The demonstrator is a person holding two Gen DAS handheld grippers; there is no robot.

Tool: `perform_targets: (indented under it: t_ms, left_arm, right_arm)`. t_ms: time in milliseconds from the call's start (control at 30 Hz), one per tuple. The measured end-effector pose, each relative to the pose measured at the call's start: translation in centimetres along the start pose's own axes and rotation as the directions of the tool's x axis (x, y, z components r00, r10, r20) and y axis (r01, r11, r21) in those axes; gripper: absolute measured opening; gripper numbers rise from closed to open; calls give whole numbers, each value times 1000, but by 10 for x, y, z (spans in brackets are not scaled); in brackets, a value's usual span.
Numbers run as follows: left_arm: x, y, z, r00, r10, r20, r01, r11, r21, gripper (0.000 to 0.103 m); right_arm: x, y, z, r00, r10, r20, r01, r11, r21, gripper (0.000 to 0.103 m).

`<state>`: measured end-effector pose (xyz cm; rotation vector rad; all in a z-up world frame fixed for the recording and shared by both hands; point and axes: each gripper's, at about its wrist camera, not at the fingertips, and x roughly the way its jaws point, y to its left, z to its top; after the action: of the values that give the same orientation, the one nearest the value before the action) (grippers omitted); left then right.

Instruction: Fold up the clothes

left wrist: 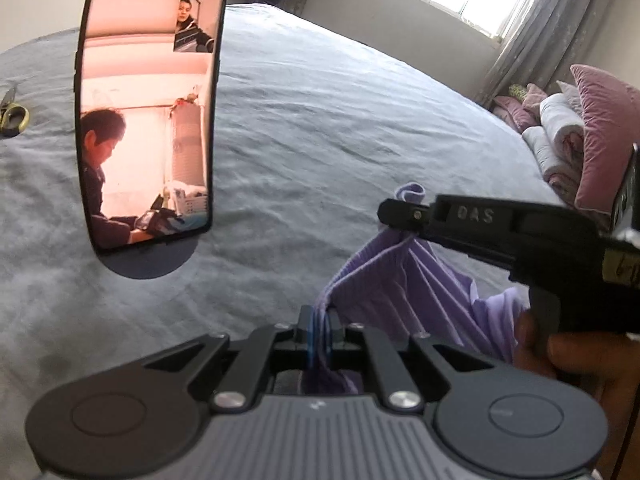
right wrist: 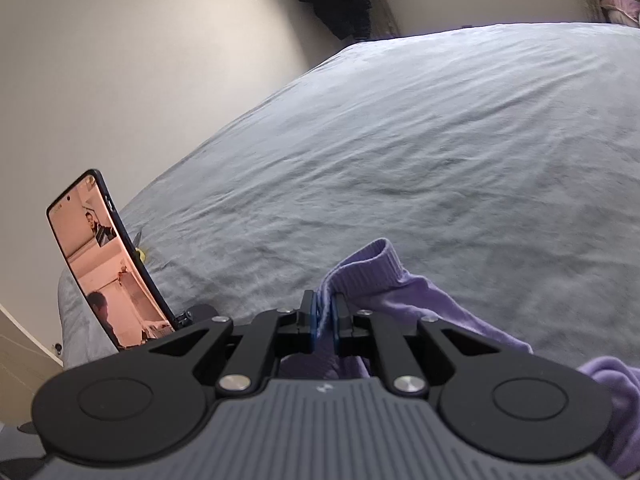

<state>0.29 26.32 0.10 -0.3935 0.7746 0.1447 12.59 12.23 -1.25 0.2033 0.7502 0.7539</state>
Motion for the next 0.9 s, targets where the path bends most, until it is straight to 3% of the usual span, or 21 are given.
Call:
perform_targets:
  t_ms: [167,233,267,300,633,800,900]
  left_arm:
    - [1,-4,-7,999,30,-33,-29,999,41,14]
    - [-2,-4,-9,999,19,-30,-17,999,44,22]
    - [-4,-4,-10,1000,10,-26,-9,999,46,24]
    - [-6,-4,-10,1000,4,-20,-3,999,47,27]
    - [-23,-14,-16,999,-40,7,39,998,55,33]
    - [-25,-23,-18,993,-112,22,110,992,64,33]
    - [-27,-28,-18,991,-120,54,116,991,73,33]
  right_arm:
    - [0,-4,0,999,16,-30,-15,1000,18,21]
    - [-8,-10,1,999,20,-28,-19,999,33,32]
    - [-12,-13,1,1000,19,-23,-18,999,38,44]
    - [-19,-15,1,1000,9,-13,-8,999,37,47]
    - [-101,-70,-14,985,-173,-1,173,985,22,48]
    - [-122,-89,-27,970,-242,-16,242,970,0,50]
    - [-119,-95,-31,956,-290,-50,288,957,-35,50]
